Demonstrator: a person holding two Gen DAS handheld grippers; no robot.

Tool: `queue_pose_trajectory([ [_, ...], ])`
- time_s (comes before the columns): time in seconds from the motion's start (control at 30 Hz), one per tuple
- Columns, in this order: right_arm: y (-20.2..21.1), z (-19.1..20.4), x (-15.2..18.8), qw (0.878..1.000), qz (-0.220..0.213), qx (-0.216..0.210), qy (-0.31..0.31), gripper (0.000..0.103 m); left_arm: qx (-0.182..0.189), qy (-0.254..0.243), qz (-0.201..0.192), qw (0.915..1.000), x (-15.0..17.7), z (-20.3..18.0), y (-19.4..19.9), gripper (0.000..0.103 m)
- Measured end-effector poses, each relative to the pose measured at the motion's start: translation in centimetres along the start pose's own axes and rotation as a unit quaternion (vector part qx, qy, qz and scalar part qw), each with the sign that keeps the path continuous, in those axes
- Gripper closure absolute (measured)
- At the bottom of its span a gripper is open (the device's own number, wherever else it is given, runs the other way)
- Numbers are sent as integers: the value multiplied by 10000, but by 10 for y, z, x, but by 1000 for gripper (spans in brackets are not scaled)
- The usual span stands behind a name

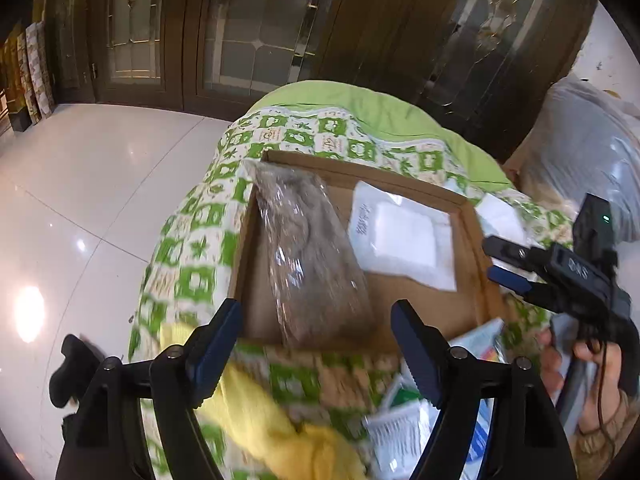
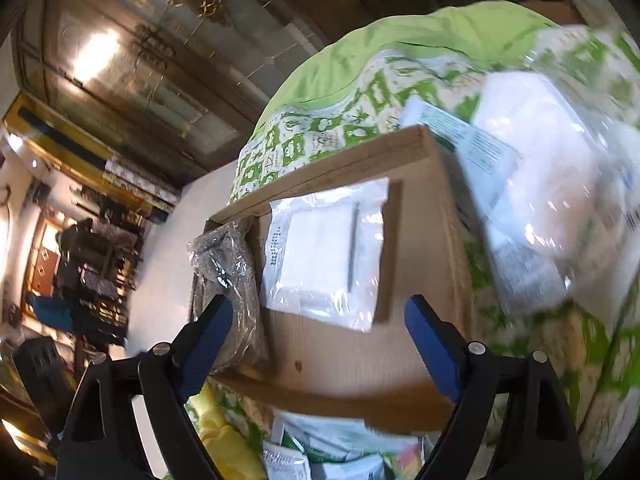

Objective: Organize soft objects
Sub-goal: 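Reach left tool to the yellow towel while right tool reaches the Deeyeo wipes pack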

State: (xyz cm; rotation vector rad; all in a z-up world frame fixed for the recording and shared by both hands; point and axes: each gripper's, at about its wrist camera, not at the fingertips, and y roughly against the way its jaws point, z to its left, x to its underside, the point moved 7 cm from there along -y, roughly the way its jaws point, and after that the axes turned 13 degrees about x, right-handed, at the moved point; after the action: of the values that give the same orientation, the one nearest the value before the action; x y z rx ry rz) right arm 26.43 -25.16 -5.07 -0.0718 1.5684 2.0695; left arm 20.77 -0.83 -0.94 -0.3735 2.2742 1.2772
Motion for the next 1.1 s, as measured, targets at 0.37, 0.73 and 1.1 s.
queue_pose_trajectory([
  [0.37,32,-13,56,9992,184,-298,-168,15,129,99,-63,9998,64,-26,32,22],
  [0.73,58,-28,110,9987,300,-369,-194,15,55,786,-228,9966,129,-18,41,22],
  [1.1,76,-30,156,9980,537,-314,123,15,-413,660,-57,9969,173,-16,27,22],
])
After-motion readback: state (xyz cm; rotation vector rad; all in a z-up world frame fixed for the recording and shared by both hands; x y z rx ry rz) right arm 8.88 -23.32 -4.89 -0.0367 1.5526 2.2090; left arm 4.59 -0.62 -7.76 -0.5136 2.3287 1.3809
